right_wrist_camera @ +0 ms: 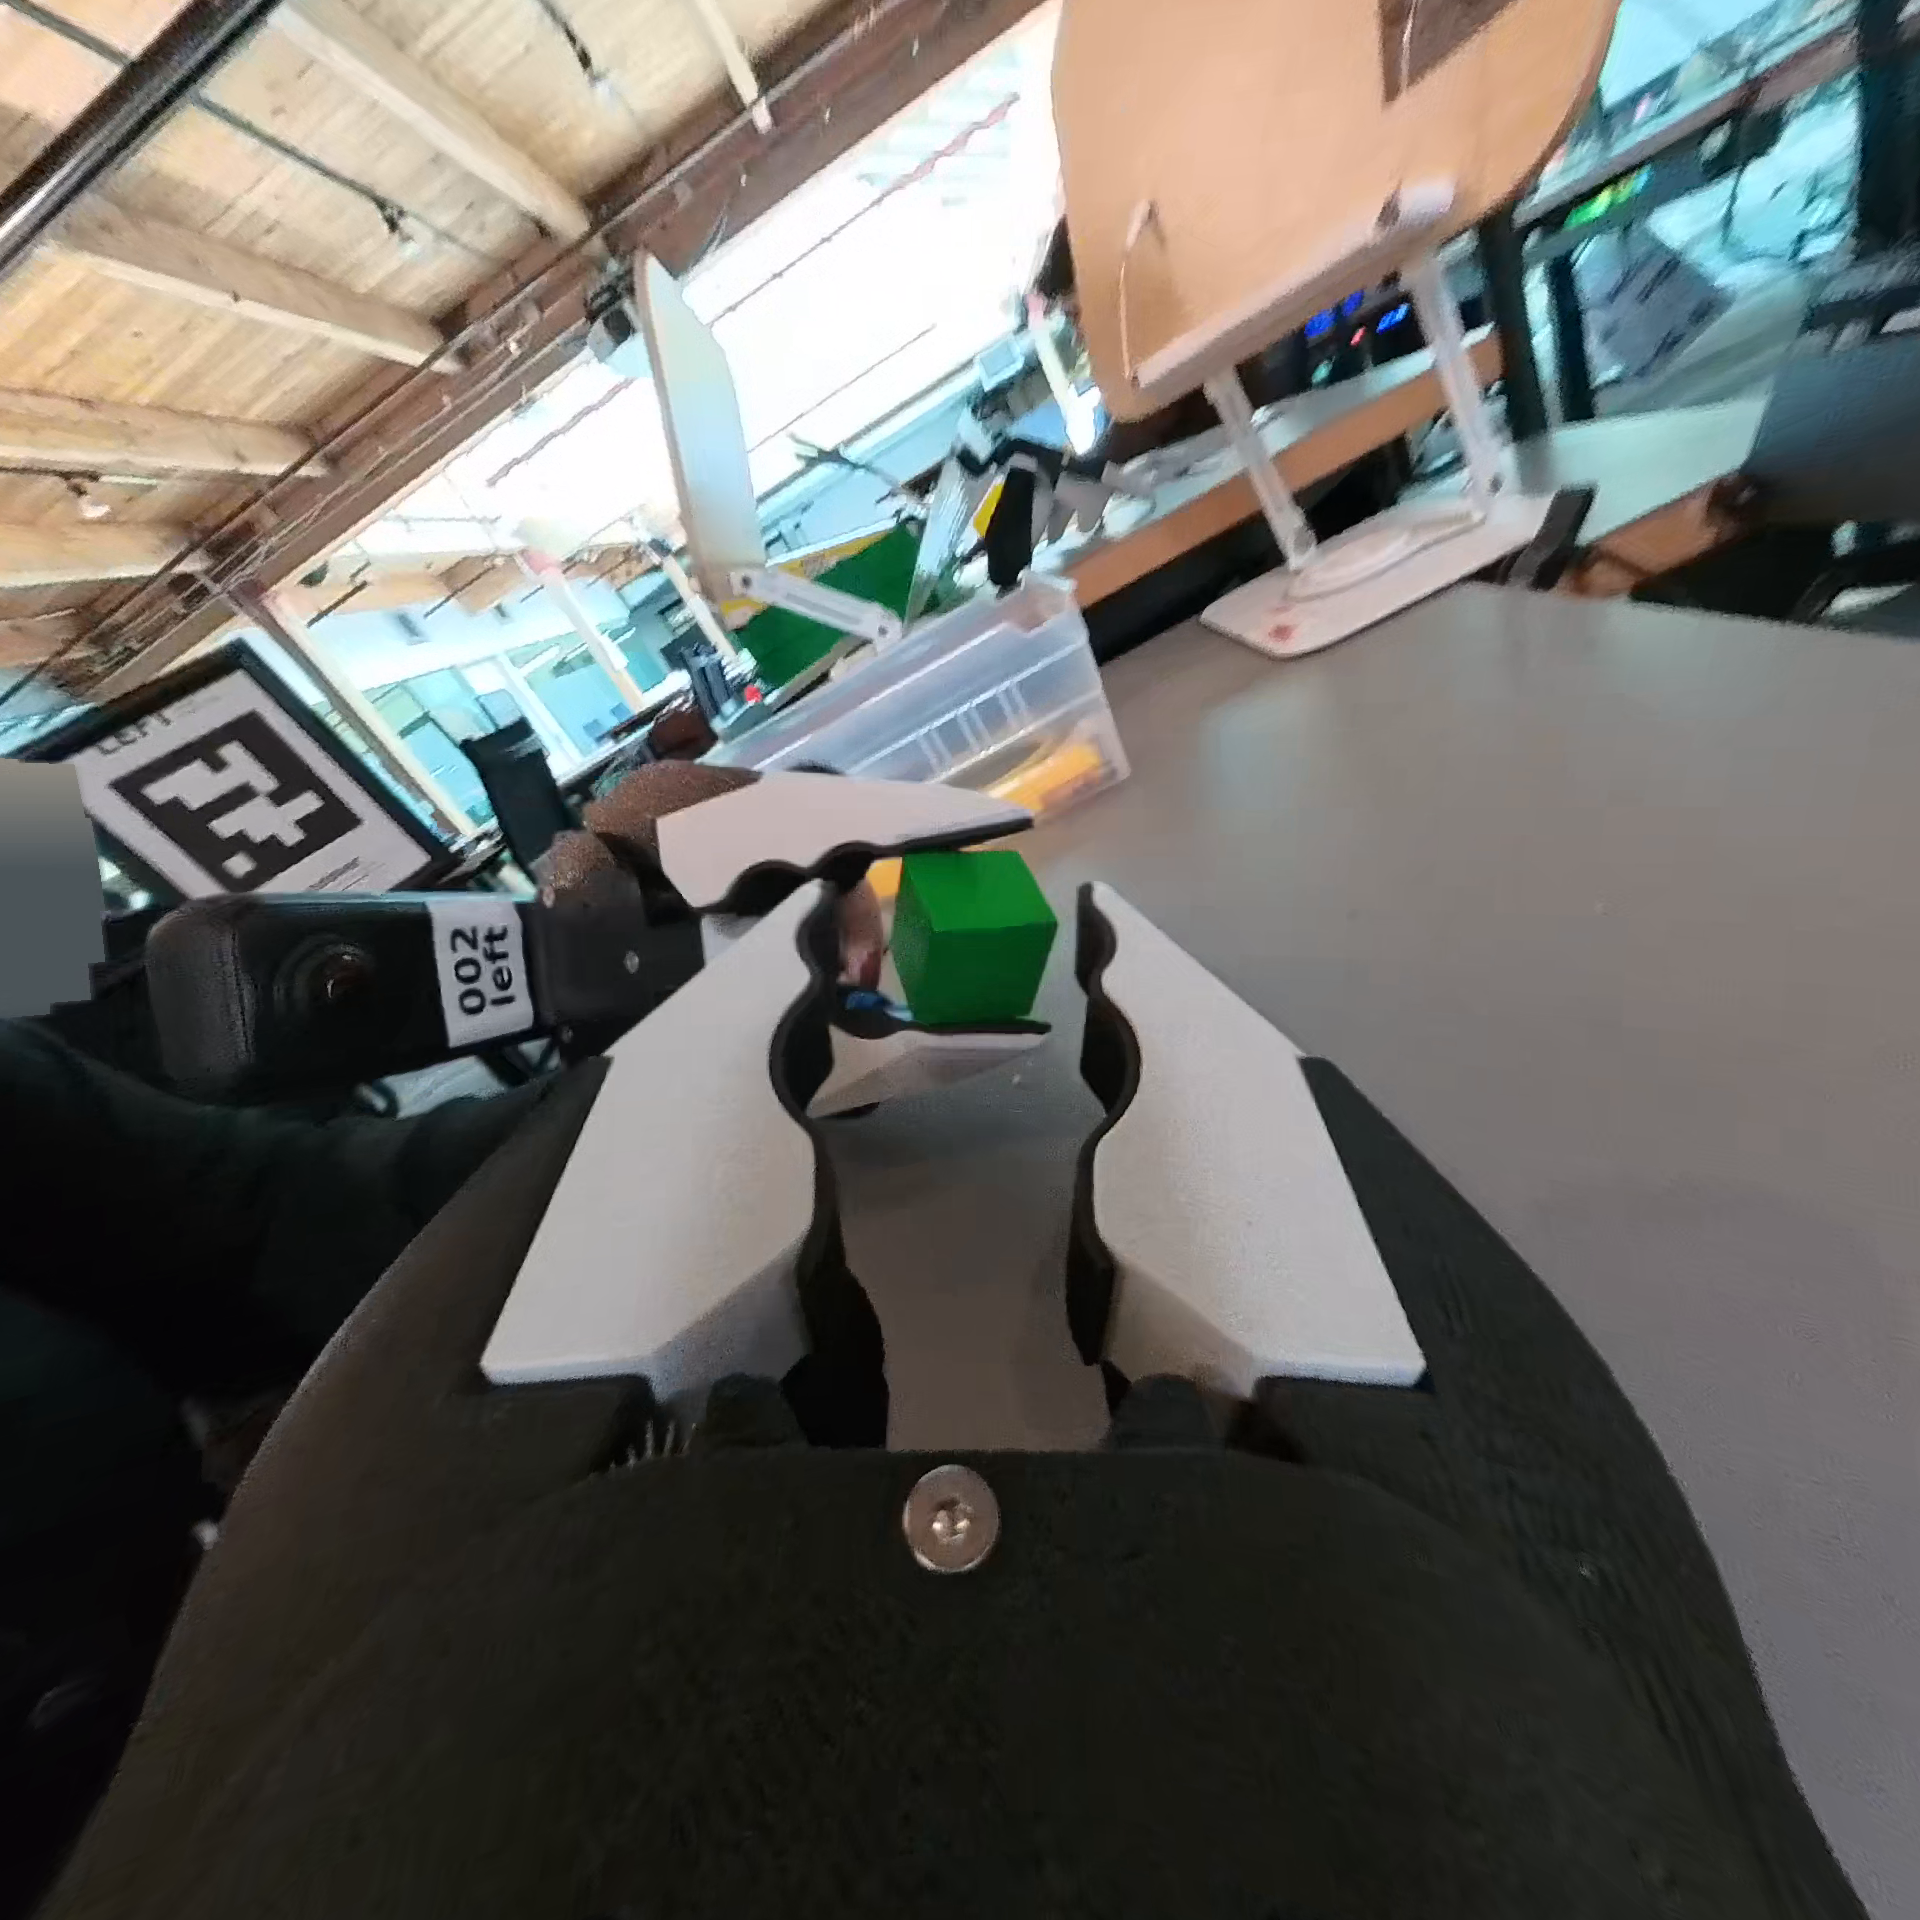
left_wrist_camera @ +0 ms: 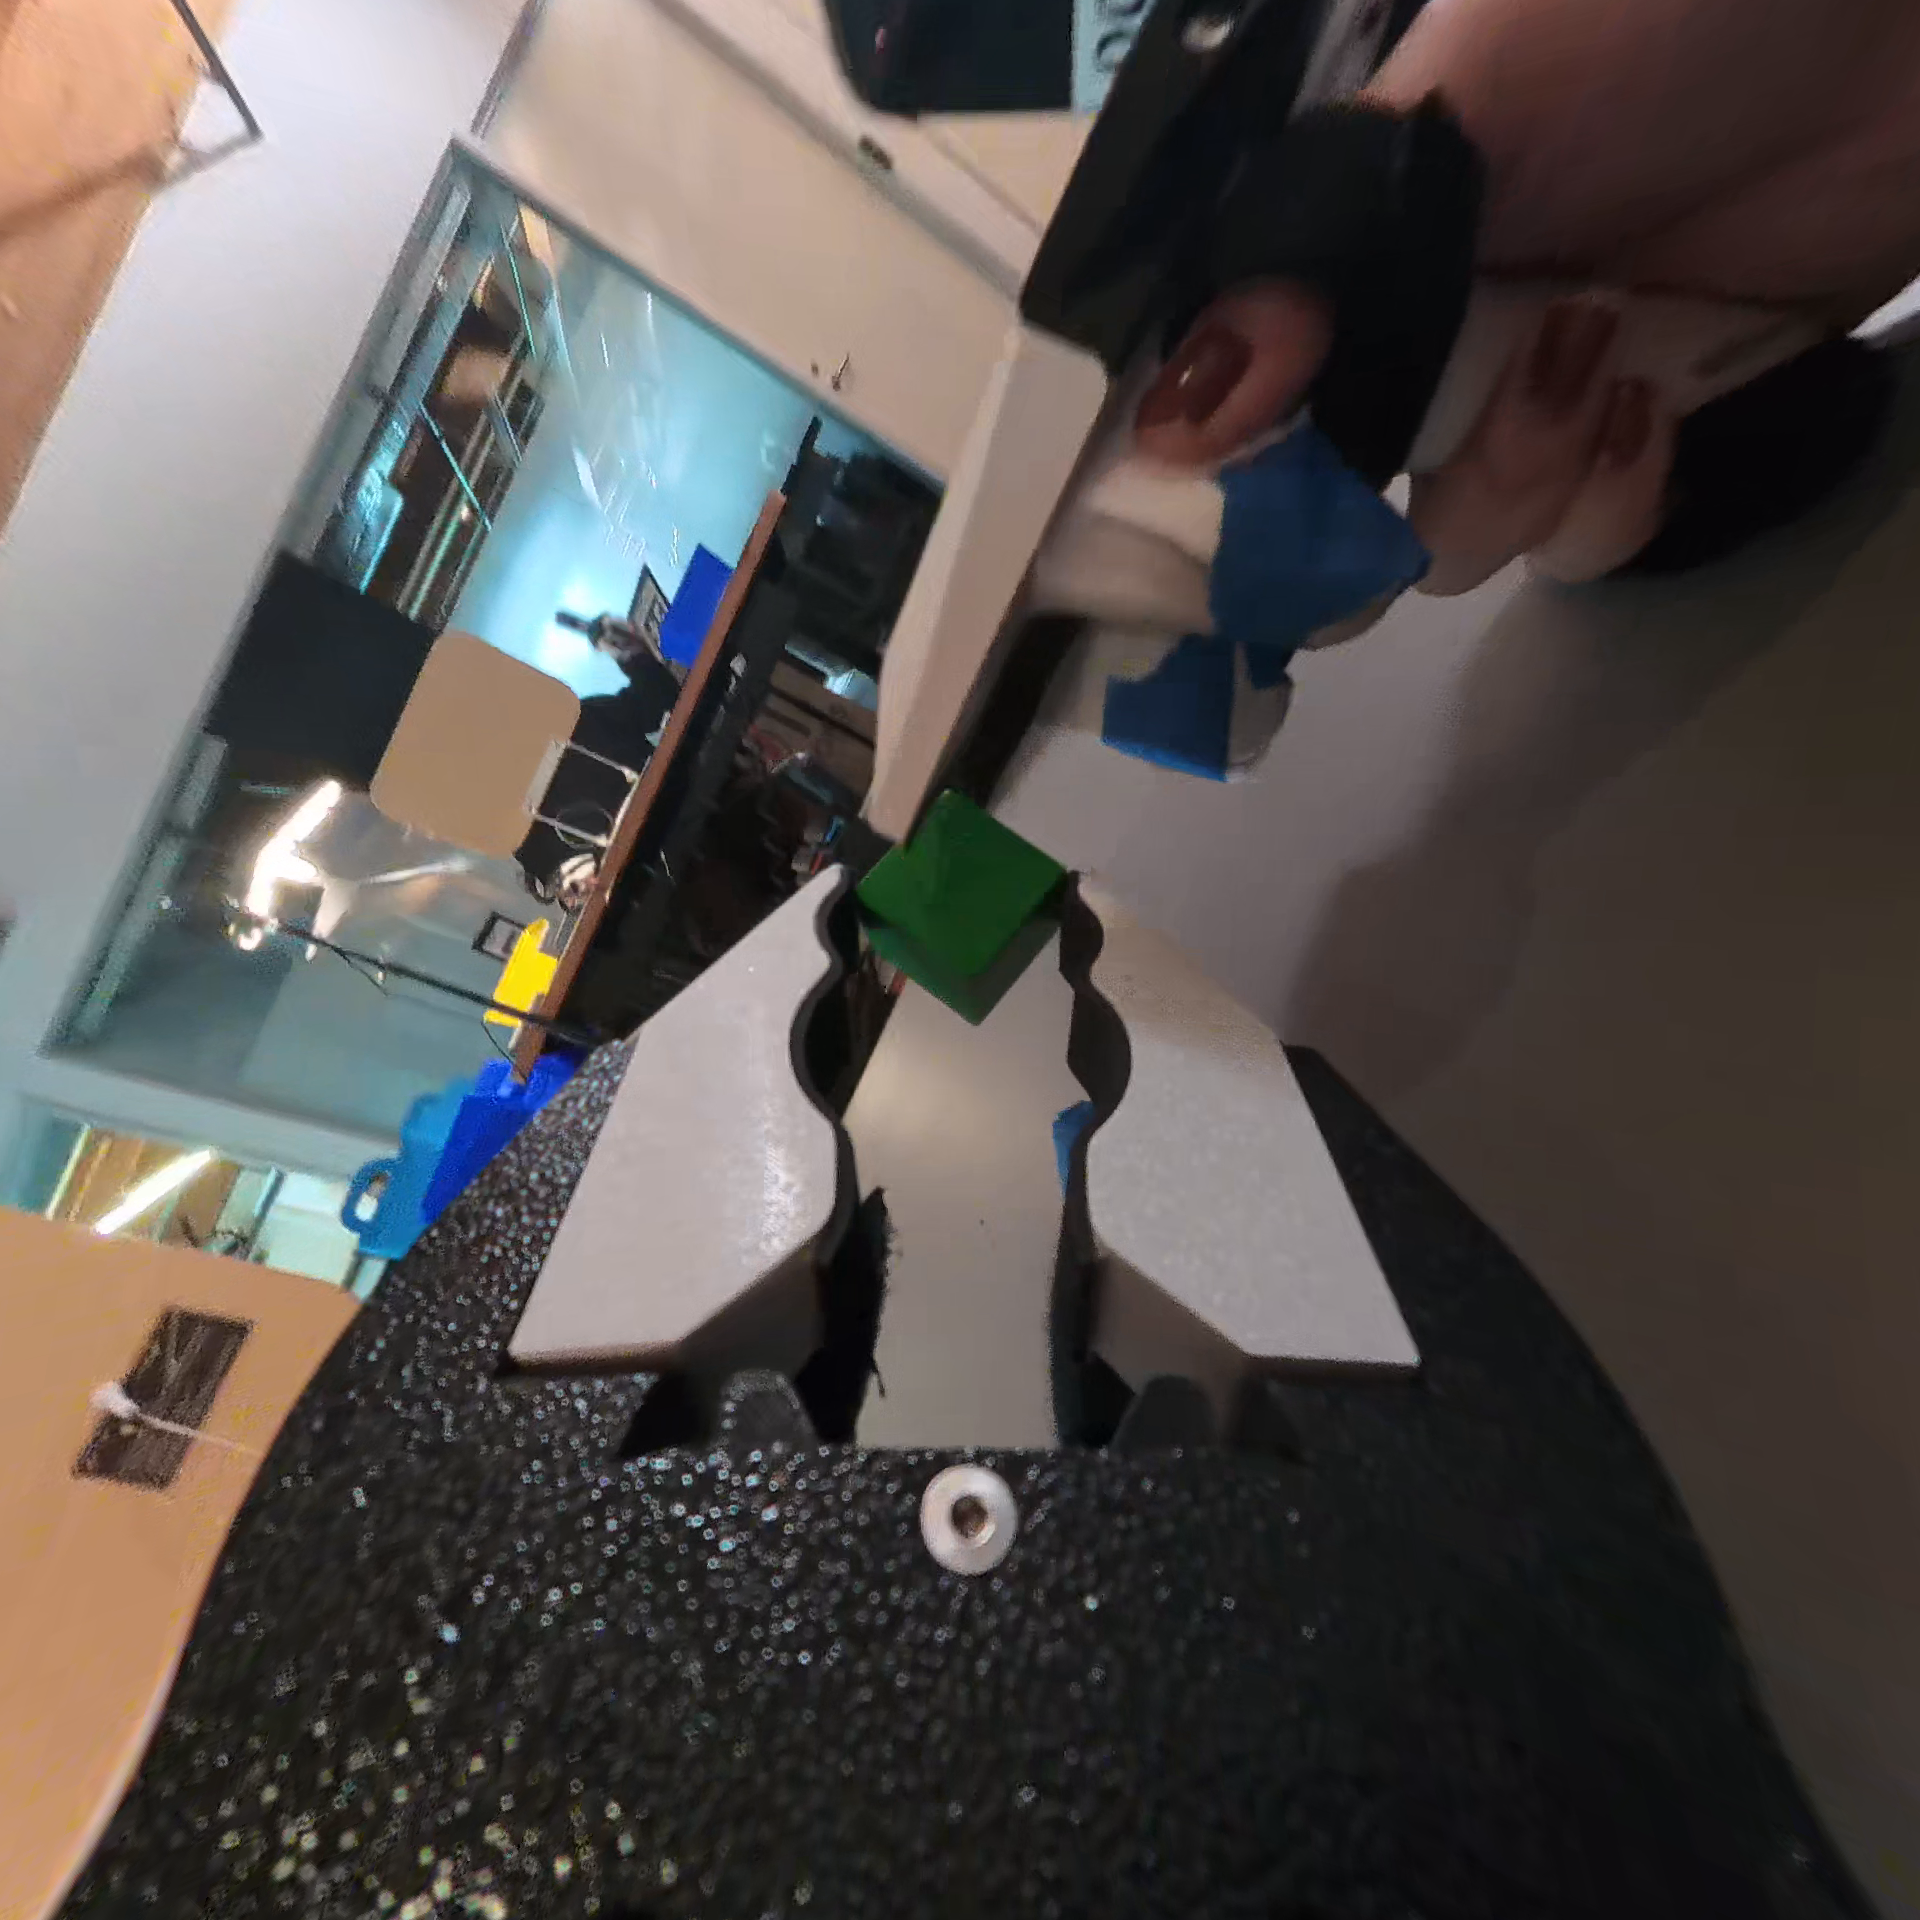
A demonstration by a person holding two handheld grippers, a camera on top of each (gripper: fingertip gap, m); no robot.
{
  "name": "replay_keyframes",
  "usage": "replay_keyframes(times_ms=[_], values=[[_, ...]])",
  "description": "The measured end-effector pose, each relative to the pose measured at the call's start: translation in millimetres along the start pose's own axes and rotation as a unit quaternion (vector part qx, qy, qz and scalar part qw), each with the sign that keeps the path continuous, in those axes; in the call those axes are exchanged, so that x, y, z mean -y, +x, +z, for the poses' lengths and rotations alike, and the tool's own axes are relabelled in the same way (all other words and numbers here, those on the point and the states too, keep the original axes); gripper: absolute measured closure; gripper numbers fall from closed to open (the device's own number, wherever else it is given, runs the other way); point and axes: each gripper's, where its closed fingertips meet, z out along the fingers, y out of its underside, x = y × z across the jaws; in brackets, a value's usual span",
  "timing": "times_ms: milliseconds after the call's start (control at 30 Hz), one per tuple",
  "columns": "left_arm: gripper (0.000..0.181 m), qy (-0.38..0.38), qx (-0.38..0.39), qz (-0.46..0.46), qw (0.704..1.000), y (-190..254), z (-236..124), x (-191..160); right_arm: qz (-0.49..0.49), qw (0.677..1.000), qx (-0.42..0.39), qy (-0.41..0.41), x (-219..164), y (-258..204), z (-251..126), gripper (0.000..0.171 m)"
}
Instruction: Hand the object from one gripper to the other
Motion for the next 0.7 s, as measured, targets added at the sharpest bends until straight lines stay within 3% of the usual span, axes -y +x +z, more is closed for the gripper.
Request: replay_keyframes(times_ms=[167,267,433,567,633,700], values=[[0.144,0.011,0.028,-0.125,0.992,-22.2,-4.0,-8.8,-0.042,0.996,-0.059,0.05,17.2,11.7,-6.4,0.116],[0.144,0.07,0.015,-0.259,0.963,-34.5,-9.4,-5.2,-0.057,0.993,-0.079,0.072,24.6,14.1,-9.2,0.116],[0.145,0.226,-0.059,-0.472,0.85,-53.9,-26.2,18.7,-0.105,0.986,-0.096,0.09,32.3,10.0,-11.4,0.116],[0.145,0.294,-0.092,-0.556,0.772,-64.3,-34.7,25.1,-0.223,0.961,-0.141,0.077,34.1,4.6,-11.4,0.115],[0.145,0.333,-0.113,-0.604,0.715,-70.7,-39.5,27.8,-0.339,0.921,-0.176,0.071,36.9,-5.9,-10.4,0.114],[0.145,0.366,-0.129,-0.645,0.658,-75.8,-42.7,28.6,-0.467,0.856,-0.21,0.065,37.3,-20.3,-7.1,0.119]])
